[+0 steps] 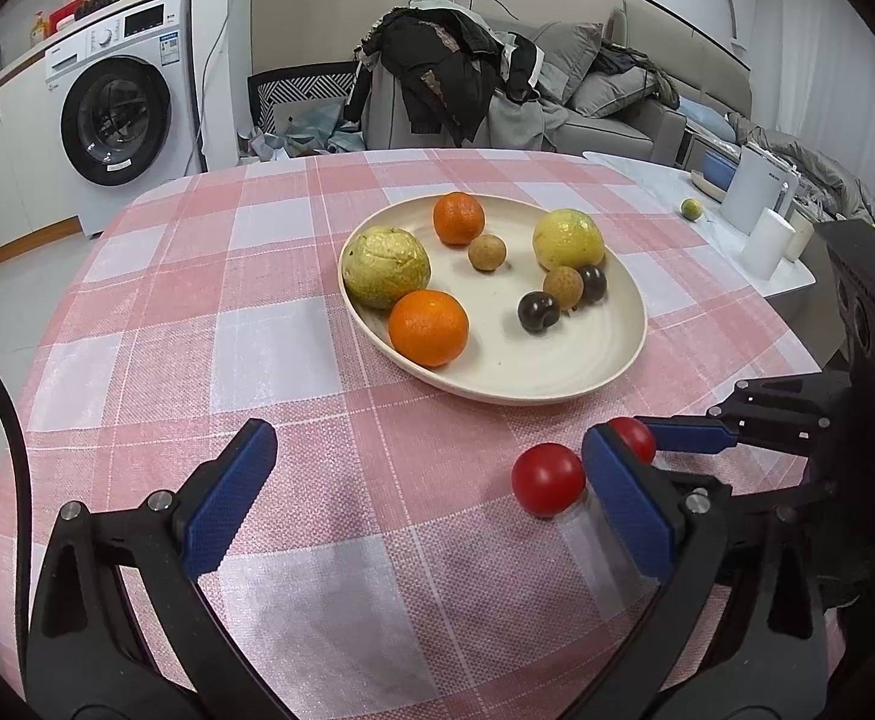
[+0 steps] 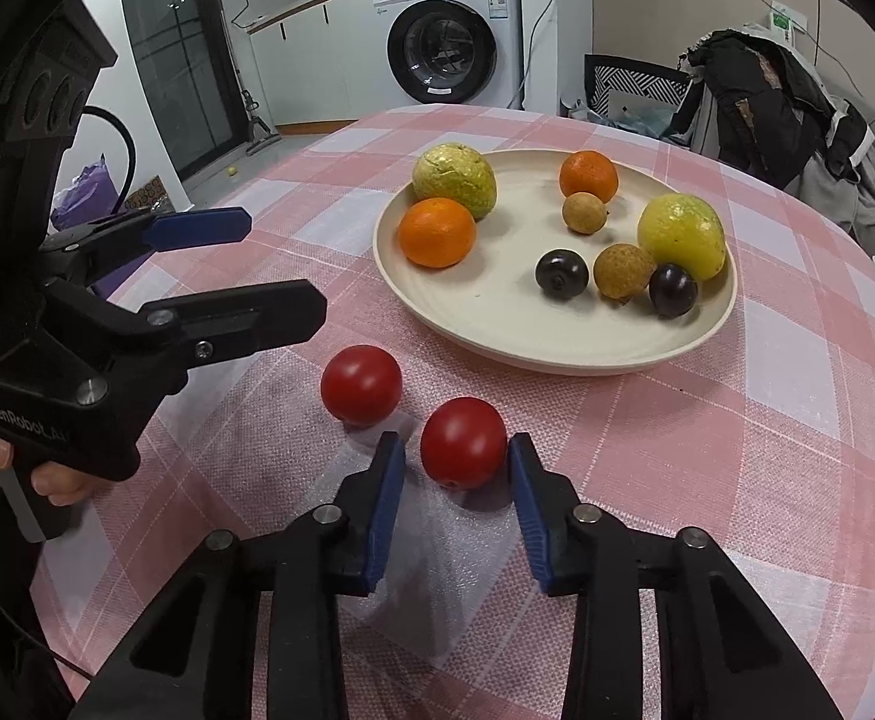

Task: Organize fruits
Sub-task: 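Grasp a red tomato with the right tool while the left tool grasps the other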

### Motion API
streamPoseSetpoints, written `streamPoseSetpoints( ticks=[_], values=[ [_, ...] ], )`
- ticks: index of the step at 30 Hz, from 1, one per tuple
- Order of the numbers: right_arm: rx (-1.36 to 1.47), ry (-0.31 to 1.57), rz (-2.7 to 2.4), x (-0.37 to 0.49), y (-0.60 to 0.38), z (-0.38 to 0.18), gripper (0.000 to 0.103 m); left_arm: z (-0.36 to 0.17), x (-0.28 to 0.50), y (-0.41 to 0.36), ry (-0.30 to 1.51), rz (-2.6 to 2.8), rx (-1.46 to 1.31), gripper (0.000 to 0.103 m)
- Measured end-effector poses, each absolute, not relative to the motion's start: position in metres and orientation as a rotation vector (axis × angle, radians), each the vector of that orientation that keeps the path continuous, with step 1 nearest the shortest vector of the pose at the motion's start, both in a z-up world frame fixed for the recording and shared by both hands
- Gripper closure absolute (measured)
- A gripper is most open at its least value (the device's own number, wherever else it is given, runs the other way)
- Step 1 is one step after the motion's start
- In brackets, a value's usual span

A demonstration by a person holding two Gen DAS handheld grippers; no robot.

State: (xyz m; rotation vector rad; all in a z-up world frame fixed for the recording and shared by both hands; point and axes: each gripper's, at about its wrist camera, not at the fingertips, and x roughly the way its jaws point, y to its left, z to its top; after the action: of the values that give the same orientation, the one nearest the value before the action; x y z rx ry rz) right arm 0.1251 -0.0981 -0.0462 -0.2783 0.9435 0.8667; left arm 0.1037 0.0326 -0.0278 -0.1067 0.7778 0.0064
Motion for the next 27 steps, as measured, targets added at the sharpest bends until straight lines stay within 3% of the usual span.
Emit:
streamPoseSetpoints(
  ticks=[2, 12, 14, 19, 27],
  values=[
    [-0.276, 0.943, 0.867, 0.125, -0.099, -0.046, 0.074, -0.029, 0.103, 0.031, 0.781, 0.003, -0.105, 0.001],
    [-0.234, 0.897, 0.850, 0.131, -0.112, -0.031, 0.075, -0.040, 0.107, 0.021, 0.850, -0.049, -0.100, 0.002],
    [-0.221, 0.888, 0.841, 0.133, -0.116, -0.028, 0.075, -0.045, 0.109, 0.016, 0.878, -0.069, -0.095, 0.006],
    [-0.205, 0.880, 0.826, 0.137, -0.121, -0.025, 0.075, -0.055, 0.113, 0.006, 0.920, -0.124, -0.108, 0.030],
    [-0.195, 0.870, 0.824, 0.136, -0.126, -0.022, 0.075, -0.059, 0.113, -0.007, 0.919, -0.152, -0.082, 0.051]
  ],
)
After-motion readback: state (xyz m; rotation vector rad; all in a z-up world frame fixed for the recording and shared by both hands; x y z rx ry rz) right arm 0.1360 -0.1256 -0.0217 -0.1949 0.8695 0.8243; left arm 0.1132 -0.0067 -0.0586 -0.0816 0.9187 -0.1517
